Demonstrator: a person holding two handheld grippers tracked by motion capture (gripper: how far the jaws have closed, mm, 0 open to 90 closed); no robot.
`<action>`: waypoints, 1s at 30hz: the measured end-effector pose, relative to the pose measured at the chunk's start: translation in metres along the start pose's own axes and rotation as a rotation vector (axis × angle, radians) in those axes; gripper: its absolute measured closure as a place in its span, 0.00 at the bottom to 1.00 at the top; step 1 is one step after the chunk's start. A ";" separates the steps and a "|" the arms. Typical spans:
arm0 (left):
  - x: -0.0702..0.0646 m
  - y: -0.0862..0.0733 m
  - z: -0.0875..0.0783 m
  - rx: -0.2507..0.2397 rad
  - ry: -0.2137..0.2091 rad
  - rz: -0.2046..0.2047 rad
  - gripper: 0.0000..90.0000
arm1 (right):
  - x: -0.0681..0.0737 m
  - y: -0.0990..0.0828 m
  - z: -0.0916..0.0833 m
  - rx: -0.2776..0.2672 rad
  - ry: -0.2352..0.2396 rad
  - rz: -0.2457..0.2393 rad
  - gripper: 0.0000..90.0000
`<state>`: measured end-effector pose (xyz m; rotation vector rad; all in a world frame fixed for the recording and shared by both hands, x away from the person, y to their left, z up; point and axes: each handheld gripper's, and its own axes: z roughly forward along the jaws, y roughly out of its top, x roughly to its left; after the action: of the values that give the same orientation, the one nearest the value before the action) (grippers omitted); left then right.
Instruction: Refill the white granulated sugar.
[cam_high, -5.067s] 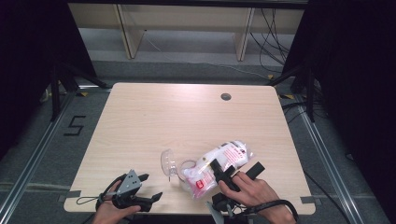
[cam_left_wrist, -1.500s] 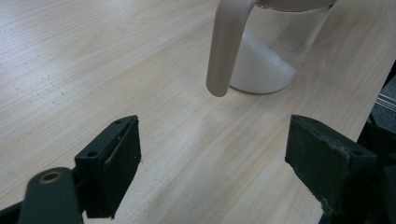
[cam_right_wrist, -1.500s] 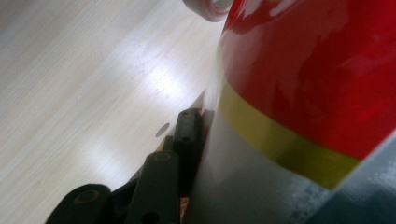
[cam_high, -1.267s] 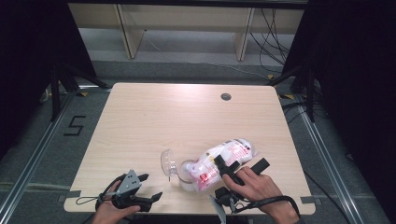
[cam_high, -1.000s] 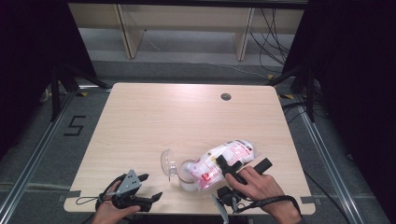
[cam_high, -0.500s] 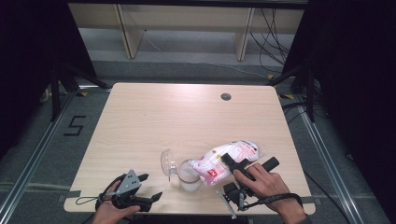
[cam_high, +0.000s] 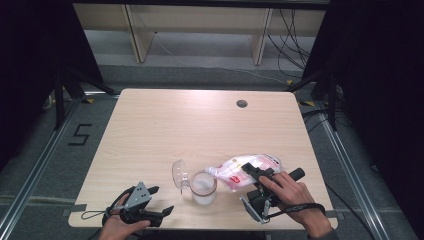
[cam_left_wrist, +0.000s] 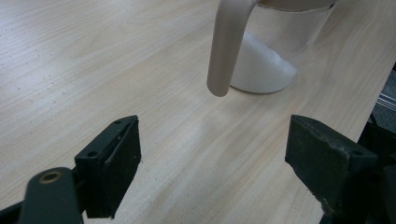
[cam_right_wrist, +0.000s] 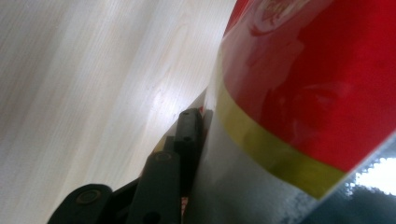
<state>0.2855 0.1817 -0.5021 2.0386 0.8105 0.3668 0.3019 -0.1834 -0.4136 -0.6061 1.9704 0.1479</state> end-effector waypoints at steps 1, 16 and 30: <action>0.000 0.000 0.000 -0.002 0.000 -0.003 0.20 | 0.001 -0.002 0.001 -0.009 -0.003 0.014 0.80; 0.000 0.000 0.000 -0.002 0.001 -0.001 0.20 | 0.011 -0.026 0.015 -0.039 0.043 0.199 0.81; 0.000 0.000 0.001 -0.003 -0.001 0.002 0.20 | 0.017 -0.042 0.020 -0.108 0.049 0.432 0.82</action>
<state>0.2857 0.1812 -0.5025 2.0372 0.8074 0.3678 0.3321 -0.2182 -0.4313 -0.2451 2.1284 0.5119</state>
